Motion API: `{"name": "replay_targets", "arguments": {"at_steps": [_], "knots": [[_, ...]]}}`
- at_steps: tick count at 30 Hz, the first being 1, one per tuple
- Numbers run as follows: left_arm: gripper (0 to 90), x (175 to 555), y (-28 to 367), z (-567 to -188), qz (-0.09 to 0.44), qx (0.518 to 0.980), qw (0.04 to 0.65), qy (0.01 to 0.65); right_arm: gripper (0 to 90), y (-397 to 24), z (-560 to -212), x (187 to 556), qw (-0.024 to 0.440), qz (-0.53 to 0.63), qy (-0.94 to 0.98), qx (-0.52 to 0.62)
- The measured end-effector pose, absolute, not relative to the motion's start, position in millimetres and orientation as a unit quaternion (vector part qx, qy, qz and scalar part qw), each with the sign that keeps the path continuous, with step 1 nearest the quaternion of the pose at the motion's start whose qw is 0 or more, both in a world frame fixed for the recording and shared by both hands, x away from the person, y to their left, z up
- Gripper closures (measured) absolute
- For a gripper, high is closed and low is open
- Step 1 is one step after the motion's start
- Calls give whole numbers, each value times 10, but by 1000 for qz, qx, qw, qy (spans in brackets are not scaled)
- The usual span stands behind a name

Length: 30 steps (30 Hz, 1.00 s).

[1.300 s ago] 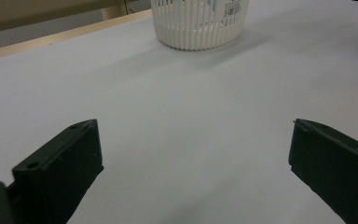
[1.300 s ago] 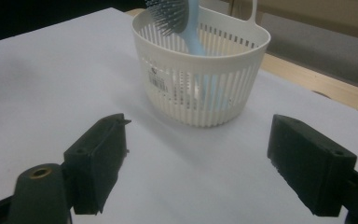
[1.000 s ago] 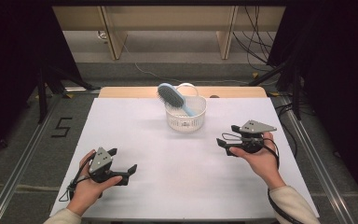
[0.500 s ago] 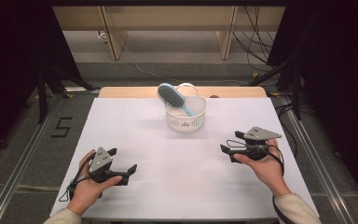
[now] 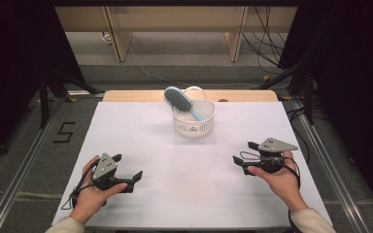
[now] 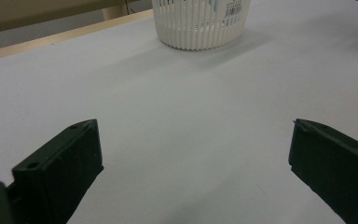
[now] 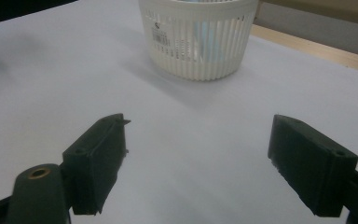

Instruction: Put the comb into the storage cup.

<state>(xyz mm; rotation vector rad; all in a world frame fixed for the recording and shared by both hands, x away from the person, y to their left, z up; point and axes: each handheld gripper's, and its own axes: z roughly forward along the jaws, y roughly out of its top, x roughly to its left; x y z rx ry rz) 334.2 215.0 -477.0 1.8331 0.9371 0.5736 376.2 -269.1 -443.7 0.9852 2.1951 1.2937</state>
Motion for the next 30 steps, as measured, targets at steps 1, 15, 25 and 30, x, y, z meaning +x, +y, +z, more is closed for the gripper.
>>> {"name": "replay_targets", "arguments": {"at_steps": [1,15,25,30], "knots": [[20,3342,2150,-4770,235,752,481,384,200,-2700,-4441,3754,204,463,787,353],[20,3340,2150,-4769,236,752,481,384,199,-2802,-4510,3662,200,462,784,363],[20,3340,2151,-4769,236,752,481,384,199,-2844,-4564,3586,196,462,784,364],[20,3340,2150,-4770,236,752,481,384,199,-2872,-4589,3544,197,462,783,367]]}}
